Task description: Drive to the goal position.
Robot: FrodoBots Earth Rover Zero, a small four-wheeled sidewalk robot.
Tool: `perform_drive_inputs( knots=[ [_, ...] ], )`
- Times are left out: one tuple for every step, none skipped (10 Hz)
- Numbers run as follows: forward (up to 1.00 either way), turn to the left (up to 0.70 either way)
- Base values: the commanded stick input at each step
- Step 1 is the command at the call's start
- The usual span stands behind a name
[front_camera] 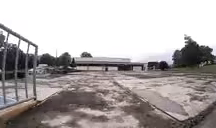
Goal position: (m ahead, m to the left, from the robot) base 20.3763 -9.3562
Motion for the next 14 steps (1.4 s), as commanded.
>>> perform_drive_inputs(
  knots=[
    [0.70, 0.00],
    [0.70, 0.00],
    [0.70, 0.00],
    [0.70, 0.00],
    [0.70, 0.00],
    [0.70, 0.00],
    [0.70, 0.00],
    [0.70, 0.00],
    [0.70, 0.00],
    [0.70, 0.00],
    [0.70, 0.00],
    [0.70, 0.00],
    [0.70, 0.00],
    [0.40, 0.00]
  ],
)
